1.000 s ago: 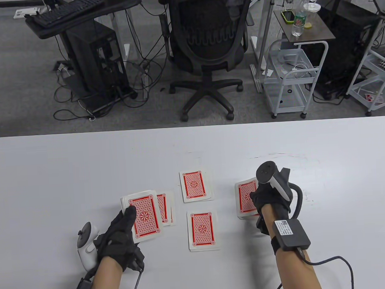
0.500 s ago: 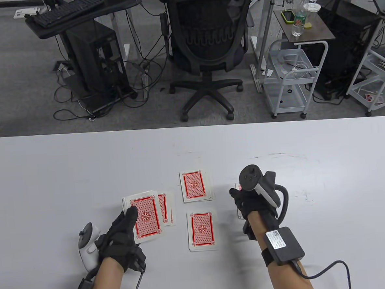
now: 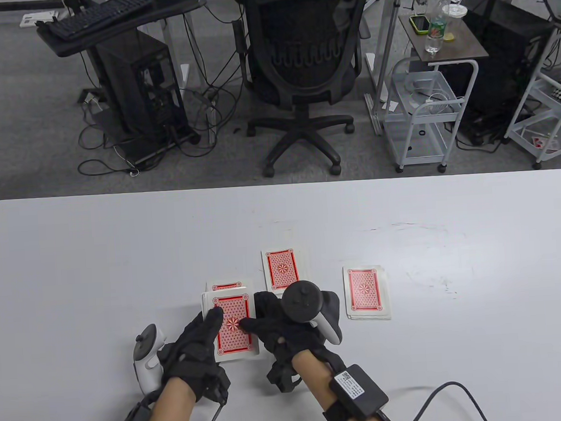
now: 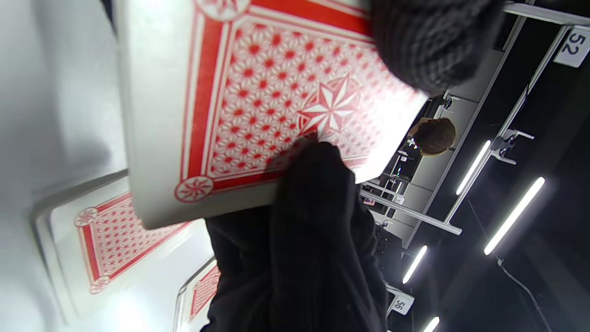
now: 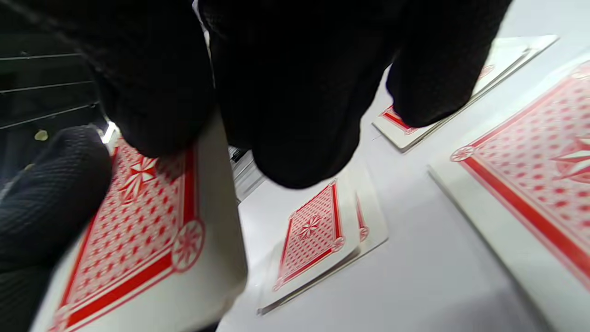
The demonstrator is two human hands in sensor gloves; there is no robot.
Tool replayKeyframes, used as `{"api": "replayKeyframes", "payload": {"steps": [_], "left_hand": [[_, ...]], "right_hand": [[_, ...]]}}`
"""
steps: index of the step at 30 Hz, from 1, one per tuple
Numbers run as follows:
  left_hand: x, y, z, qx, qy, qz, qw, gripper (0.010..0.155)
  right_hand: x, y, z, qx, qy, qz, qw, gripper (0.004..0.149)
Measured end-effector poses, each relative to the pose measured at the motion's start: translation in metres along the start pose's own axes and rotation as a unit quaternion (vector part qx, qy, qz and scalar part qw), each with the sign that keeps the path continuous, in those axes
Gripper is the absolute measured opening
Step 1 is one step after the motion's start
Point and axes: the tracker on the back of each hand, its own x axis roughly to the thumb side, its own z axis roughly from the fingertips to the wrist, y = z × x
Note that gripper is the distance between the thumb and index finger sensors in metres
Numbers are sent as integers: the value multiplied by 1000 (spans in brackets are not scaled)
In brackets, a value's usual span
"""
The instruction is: Four-player card dealing with fan arrangement
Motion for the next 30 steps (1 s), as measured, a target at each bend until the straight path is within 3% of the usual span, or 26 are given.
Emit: {"api": "replayKeyframes", "payload": {"steps": [6,11,15,19,22,27,30], "left_hand": [[3,-2,1,-21,-13,17,1000,49],[6,12,3,9,-16,28,999,49],[6,24,3,26,-9,28,999,49],[7,25,4,28,-12,31,999,49],[6,26,2,28,-12,28,999,49],[5,27,2,27,-12,21,999,49],[6,26,2,27,-11,20,999,49]], "right_hand": [[-15,-15,3,34,15,-103,994,59],[-27,-40,6,50,25,-70,996,64],[-39,-51,7,52,68,19,996,67],[-43,-43,5,50,106,147,982,69],[-45,-31,2,50,136,280,949,71],[-48,-15,-2,64,167,399,900,72],[-45,-18,-2,52,160,395,903,71]]}}
